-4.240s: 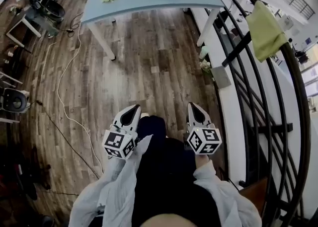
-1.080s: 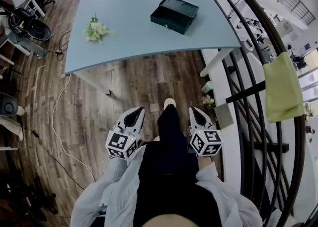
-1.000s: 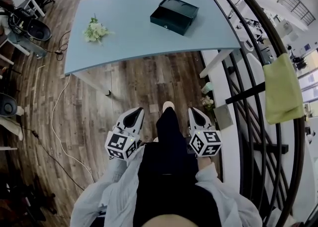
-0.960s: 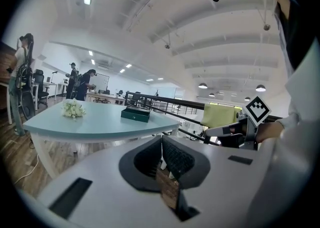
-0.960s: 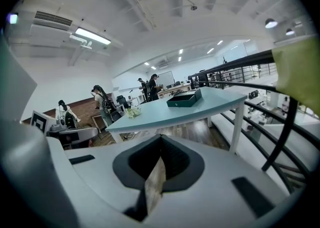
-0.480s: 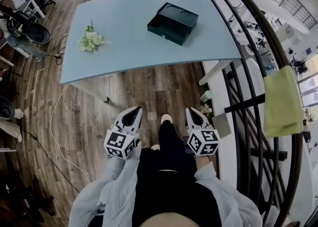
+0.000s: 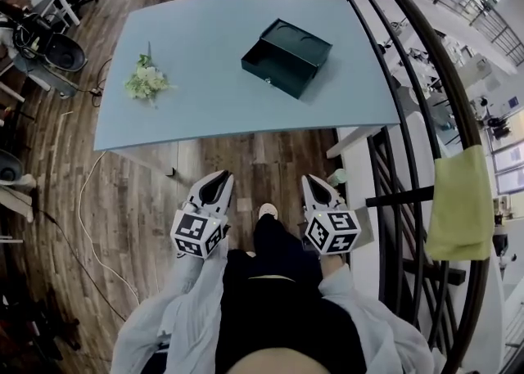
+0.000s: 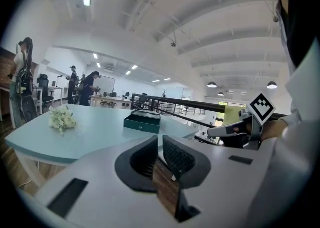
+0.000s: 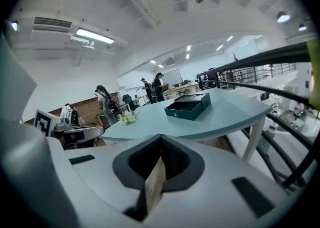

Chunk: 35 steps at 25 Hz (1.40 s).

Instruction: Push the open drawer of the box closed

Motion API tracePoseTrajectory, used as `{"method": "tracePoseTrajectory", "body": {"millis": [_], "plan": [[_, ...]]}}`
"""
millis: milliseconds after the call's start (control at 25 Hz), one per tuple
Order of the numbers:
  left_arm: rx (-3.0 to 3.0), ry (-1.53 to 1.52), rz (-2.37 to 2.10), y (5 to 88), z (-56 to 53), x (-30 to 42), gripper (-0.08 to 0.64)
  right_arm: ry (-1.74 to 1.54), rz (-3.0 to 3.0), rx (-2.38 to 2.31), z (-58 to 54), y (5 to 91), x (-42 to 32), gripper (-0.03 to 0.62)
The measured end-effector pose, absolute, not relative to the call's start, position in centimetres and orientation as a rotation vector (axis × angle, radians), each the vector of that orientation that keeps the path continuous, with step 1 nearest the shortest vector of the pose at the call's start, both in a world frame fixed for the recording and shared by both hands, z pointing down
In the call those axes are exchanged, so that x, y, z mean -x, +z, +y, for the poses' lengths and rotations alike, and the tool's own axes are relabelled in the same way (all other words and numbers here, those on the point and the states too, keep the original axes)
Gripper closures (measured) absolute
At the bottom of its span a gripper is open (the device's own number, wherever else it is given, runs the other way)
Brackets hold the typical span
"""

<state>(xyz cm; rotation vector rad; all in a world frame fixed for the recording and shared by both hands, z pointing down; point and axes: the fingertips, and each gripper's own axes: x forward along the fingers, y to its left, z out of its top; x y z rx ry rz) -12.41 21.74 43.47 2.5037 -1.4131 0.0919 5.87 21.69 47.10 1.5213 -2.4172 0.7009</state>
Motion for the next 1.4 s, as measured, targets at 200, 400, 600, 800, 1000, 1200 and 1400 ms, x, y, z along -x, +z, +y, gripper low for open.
{"method": "tracePoseTrajectory", "body": {"millis": [200, 400, 600, 800, 1000, 1200, 1400], "plan": [[-2.493, 0.089, -1.433, 43.3, 19.2, 11.4, 0.541, 0.706, -2.422, -1.501, 19.0, 47.2, -6.9, 0.583], [-2.475, 0.077, -1.448, 43.5, 17.0, 10.7, 0.506, 0.71, -2.429, -1.494, 16.8, 47.4, -7.8, 0.583], [-2.477, 0.081, -1.434, 44.0, 15.1, 9.6, 0.354, 0.713, -2.435, -1.498, 14.8, 47.7, -8.7, 0.583], [-2.479, 0.092, -1.461, 44.3, 13.9, 8.6, 0.354, 0.699, -2.452, -1.493, 13.4, 47.8, -9.9, 0.583], [-2.481, 0.084, -1.492, 43.9, 13.1, 8.6, 0.354, 0.696, -2.475, -1.496, 12.1, 47.5, -9.9, 0.583], [-2.476, 0.108, -1.486, 44.7, 13.3, 8.7, 0.354, 0.732, -2.46, -1.494, 12.2, 48.9, -10.0, 0.583], [-2.449, 0.125, -1.484, 45.7, 13.1, 9.2, 0.354, 0.761, -2.438, -1.471, 12.2, 50.1, -9.4, 0.583]]}}
